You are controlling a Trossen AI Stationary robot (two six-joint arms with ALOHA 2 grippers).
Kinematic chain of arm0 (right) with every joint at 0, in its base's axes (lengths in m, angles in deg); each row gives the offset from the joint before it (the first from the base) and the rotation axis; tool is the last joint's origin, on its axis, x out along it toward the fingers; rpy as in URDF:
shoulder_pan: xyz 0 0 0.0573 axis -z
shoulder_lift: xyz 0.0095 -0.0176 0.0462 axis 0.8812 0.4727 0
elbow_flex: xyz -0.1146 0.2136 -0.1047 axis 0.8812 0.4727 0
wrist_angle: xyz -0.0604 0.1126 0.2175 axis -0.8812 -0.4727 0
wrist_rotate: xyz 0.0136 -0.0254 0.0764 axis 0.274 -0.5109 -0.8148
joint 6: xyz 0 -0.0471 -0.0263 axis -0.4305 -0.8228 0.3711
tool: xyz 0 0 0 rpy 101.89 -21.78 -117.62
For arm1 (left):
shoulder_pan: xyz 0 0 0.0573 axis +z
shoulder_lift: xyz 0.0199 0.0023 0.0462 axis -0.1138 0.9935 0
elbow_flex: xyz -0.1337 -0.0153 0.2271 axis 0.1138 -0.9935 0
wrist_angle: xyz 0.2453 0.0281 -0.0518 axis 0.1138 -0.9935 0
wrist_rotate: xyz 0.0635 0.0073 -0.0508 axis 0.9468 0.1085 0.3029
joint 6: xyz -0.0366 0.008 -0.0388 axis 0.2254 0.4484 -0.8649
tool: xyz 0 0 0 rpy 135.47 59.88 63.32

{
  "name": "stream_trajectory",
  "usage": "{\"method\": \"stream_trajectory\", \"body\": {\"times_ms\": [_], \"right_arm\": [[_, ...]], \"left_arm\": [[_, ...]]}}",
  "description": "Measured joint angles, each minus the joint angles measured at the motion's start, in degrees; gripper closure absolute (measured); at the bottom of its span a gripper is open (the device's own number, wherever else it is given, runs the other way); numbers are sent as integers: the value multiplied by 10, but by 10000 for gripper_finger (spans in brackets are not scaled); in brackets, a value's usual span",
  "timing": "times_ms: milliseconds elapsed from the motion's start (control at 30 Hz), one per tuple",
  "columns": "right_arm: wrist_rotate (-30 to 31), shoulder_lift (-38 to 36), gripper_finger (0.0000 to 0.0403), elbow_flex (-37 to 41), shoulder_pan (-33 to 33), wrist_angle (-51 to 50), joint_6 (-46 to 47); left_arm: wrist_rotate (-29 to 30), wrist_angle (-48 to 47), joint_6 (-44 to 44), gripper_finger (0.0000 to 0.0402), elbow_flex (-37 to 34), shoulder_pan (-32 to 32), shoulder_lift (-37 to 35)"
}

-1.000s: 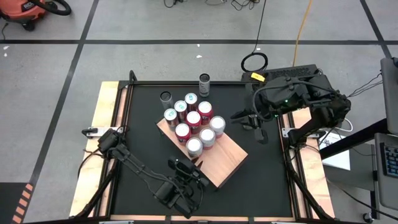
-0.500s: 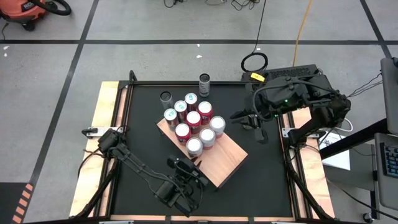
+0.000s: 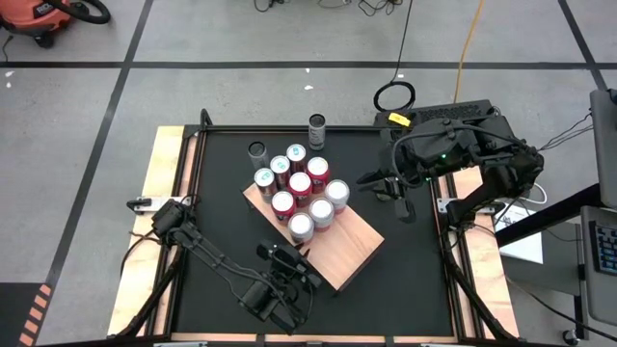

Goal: Place canned beverage on shelf
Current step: Put the pink soda can on the shelf aligned with the other pink soda cans, then adjust the soda cans on the shelf

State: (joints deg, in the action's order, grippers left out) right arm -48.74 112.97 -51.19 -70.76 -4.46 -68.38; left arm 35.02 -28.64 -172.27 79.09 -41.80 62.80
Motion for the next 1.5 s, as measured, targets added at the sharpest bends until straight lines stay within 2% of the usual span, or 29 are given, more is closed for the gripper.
{"method": "stream_trajectory", "body": {"times_ms": [367,567,667,767,800,967,1100,1233,1500], "right_arm": [[0,0,349,0,0,0,0],[0,0,349,0,0,0,0],[0,0,349,0,0,0,0],[0,0,349,0,0,0,0],[0,0,349,0,0,0,0],[0,0,349,0,0,0,0],[0,0,349,0,0,0,0],[-2,0,349,0,0,-1,6],[-2,0,349,0,-1,-9,15]], "left_arm": [[-21,-63,-45,301,0,-4,0],[-71,-67,-47,301,0,-14,0],[-90,-79,-95,301,0,-26,0],[-82,-108,-177,300,0,-42,-5],[-80,-108,-178,297,0,-44,-10],[-81,-145,-162,269,0,-46,-38],[-79,-145,-93,265,-16,-33,-75],[-69,-146,-57,280,-40,-28,-105],[-69,-146,51,325,-38,-26,-173]]}}
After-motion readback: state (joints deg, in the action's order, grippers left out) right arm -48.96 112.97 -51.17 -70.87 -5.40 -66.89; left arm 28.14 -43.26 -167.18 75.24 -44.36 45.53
